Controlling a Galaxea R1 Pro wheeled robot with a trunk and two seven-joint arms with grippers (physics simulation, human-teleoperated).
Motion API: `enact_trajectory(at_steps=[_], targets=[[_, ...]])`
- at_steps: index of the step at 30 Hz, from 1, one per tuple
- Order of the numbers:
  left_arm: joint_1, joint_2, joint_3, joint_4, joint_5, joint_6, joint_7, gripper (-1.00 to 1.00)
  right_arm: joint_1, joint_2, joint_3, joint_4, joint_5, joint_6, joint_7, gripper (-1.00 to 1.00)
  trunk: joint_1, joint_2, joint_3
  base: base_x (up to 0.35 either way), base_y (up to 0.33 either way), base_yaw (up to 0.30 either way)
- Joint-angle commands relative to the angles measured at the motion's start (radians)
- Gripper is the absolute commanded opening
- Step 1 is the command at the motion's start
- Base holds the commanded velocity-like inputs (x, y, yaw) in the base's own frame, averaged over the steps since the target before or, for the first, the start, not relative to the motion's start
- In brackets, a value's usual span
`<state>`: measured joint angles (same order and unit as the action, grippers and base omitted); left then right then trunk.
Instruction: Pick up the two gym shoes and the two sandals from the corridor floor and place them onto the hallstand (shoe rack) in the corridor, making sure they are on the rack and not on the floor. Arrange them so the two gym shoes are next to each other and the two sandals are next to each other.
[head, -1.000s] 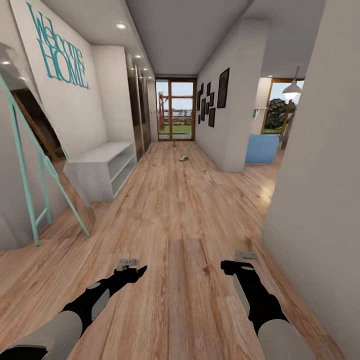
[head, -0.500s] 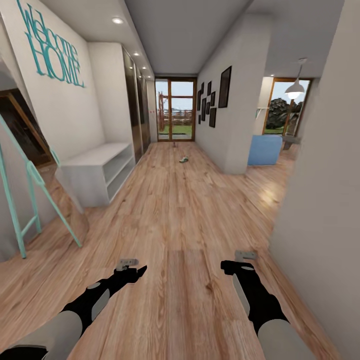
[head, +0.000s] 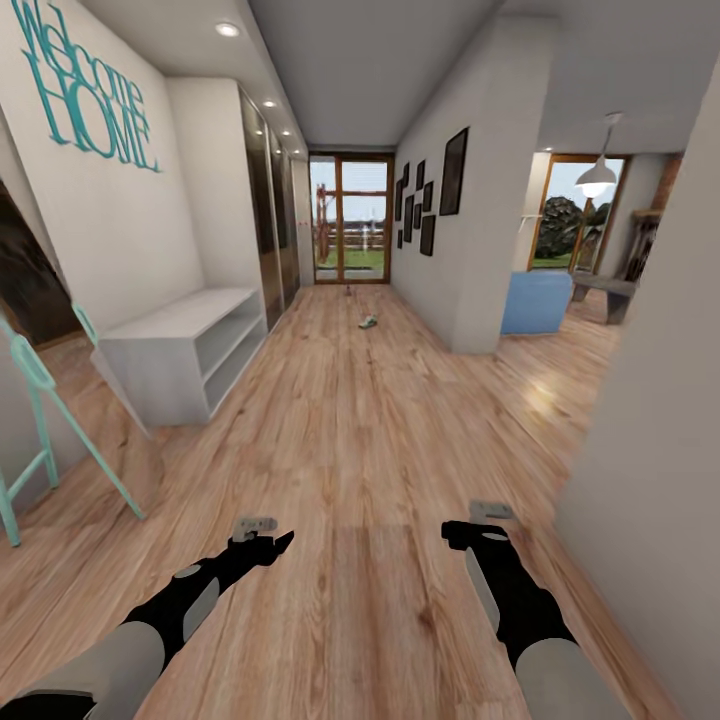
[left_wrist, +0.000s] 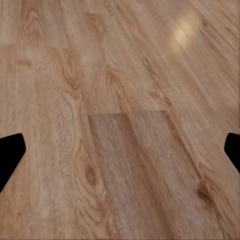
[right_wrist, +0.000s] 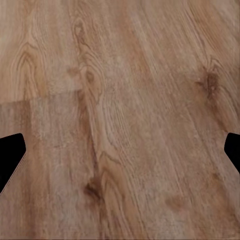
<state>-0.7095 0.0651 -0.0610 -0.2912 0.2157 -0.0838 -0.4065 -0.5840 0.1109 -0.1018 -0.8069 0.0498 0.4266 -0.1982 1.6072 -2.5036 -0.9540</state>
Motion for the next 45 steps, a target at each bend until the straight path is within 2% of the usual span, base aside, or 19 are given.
enact_trajectory(at_steps=[1,19,45], targets=[[-0.001,0.001,-0.006,0.001,0.008,-0.004,-0.002,1.0,0.0,0.001,-0.003,-0.001,0.005,0.006,0.0,1.0,0.0,0.0,-0.001,0.345,0.0,0.0],[-0.001,0.004,-0.005,0.001,0.008,-0.004,0.0,1.0,0.0,0.0,-0.003,-0.001,0.004,0.006,0.0,1.0,0.0,0.0,-0.001,0.346,0.0,-0.059],[-0.001,0.004,-0.005,0.001,0.009,-0.004,-0.002,1.0,0.0,0.0,-0.003,0.0,0.004,0.006,0.0,1.0,0.0,0.0,-0.001,0.346,0.0,-0.004]])
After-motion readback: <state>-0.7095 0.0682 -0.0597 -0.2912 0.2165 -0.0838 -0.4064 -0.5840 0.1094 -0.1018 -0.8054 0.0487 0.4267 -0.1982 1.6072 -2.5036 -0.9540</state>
